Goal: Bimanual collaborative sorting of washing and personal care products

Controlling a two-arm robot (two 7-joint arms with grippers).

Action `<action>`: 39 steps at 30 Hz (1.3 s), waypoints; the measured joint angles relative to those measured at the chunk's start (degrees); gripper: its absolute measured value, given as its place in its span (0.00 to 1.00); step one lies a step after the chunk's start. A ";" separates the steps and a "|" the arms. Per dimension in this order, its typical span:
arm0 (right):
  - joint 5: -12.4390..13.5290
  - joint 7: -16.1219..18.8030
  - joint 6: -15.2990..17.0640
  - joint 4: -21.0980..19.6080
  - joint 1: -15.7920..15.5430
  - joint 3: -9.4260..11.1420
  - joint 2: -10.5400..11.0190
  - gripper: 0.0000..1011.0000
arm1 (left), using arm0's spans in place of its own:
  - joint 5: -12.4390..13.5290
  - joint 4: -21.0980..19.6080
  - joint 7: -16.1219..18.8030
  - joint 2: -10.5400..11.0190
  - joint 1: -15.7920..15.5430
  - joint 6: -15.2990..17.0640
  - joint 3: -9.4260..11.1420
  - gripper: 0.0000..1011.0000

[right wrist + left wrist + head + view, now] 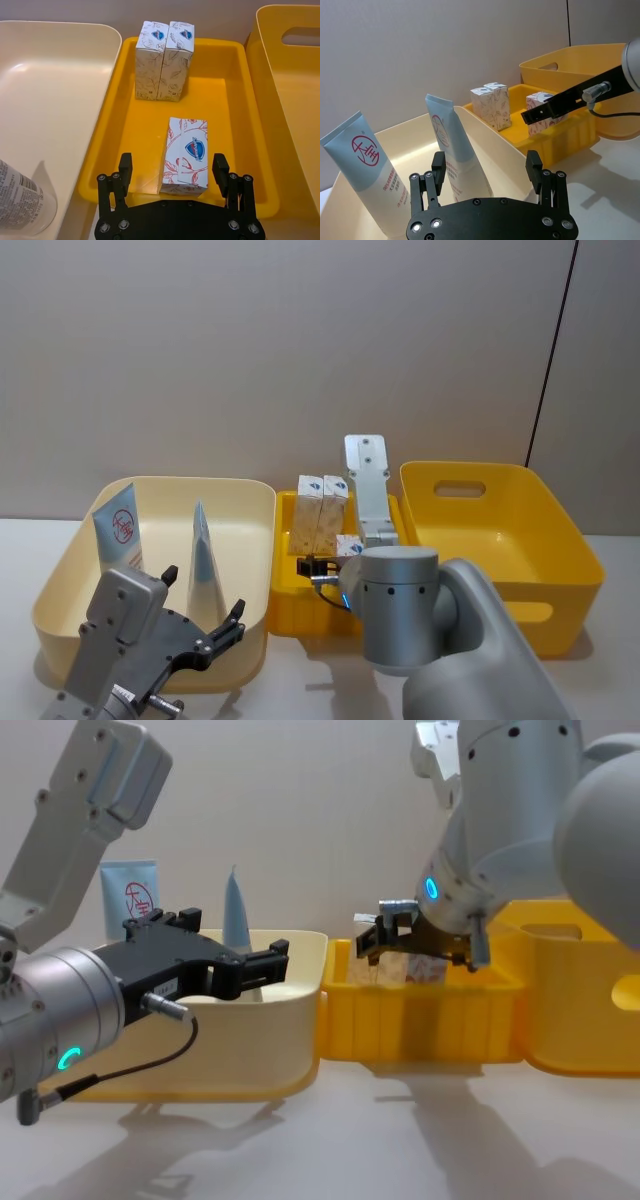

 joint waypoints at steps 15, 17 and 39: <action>-0.29 0.05 -1.38 3.24 1.27 0.67 -0.71 0.86 | 0.00 0.00 0.00 0.00 0.00 0.00 0.00 0.99; -0.31 0.05 -1.44 3.39 1.31 0.71 -0.75 0.80 | 0.00 0.00 0.00 0.00 0.00 0.00 0.00 0.99; -0.44 0.07 -1.86 4.41 1.70 0.91 -0.95 0.43 | 0.00 0.00 0.00 0.00 0.00 0.00 0.00 0.99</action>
